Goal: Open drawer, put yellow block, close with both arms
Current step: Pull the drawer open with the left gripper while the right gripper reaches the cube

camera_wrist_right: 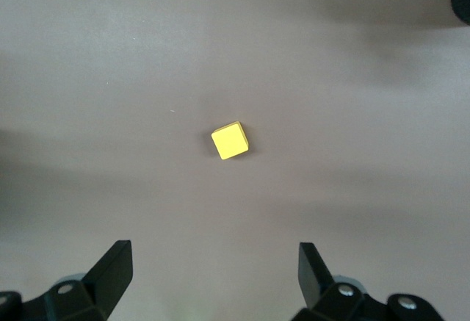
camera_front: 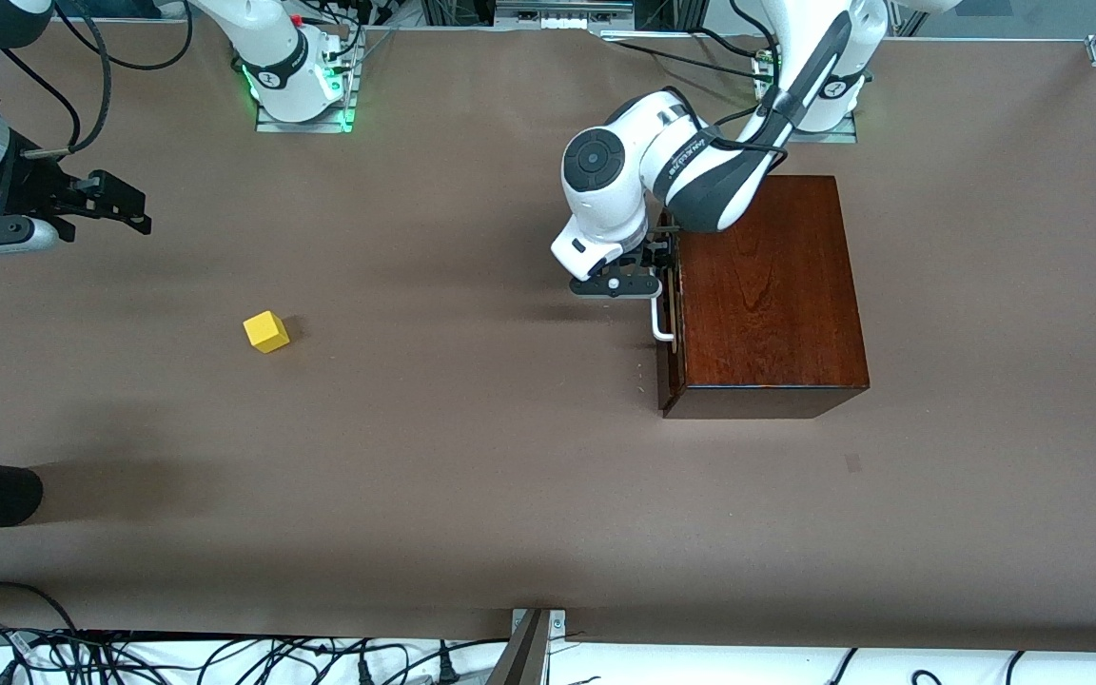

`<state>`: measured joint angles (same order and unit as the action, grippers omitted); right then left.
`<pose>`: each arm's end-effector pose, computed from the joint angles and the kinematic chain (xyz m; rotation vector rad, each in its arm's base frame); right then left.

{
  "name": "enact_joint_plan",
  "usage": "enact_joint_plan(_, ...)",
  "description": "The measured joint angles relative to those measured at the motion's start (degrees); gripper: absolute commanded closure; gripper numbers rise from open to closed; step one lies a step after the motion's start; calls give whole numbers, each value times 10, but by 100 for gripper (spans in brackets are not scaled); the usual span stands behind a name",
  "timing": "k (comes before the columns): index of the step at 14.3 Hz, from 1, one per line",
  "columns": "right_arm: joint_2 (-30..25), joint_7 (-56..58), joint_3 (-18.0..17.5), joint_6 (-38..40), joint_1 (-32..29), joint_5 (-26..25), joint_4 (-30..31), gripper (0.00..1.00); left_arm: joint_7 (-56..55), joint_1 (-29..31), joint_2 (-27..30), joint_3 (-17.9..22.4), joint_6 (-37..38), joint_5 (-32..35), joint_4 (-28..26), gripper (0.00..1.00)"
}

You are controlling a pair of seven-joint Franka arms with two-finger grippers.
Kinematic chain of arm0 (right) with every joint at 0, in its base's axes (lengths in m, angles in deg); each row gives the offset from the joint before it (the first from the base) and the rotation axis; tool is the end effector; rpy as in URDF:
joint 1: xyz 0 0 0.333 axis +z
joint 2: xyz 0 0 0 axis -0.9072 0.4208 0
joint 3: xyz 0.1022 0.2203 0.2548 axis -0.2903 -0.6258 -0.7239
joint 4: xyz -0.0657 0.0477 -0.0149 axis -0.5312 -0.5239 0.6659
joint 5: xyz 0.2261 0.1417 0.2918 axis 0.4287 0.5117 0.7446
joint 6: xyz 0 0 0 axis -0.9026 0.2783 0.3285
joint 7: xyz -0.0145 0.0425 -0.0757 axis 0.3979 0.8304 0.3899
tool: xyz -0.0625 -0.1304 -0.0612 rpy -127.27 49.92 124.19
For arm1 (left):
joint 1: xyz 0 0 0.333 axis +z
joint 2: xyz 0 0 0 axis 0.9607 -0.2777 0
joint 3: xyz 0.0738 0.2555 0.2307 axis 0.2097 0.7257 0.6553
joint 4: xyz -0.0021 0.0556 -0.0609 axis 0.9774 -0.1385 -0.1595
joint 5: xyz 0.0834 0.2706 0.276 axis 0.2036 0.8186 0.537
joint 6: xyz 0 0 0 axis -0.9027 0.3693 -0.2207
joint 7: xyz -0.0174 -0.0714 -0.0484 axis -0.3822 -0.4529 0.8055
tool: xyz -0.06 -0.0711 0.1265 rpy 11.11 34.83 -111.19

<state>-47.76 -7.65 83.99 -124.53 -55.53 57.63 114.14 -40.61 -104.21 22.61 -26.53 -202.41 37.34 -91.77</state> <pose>0.5325 0.0048 0.5451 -3.1036 -0.1510 0.0742 0.4774 -0.4271 0.2799 -2.9397 0.0653 0.1618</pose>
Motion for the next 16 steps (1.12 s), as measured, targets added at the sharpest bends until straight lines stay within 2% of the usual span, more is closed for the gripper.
enact_joint_plan(12, 7, 0, 0, -9, 0, 0, 5, 0, -18, 2, -17, 1, -27, -13, 0, 0)
enact_joint_plan(14, 7, 0, 2, -27, 0, 0, 32, 0, -19, 2, -17, 2, -27, -24, 1, 0)
enact_joint_plan(16, 3, 0, 5, -87, 0, 0, 93, 0, -18, 3, -17, 5, -28, -37, 3, 0)
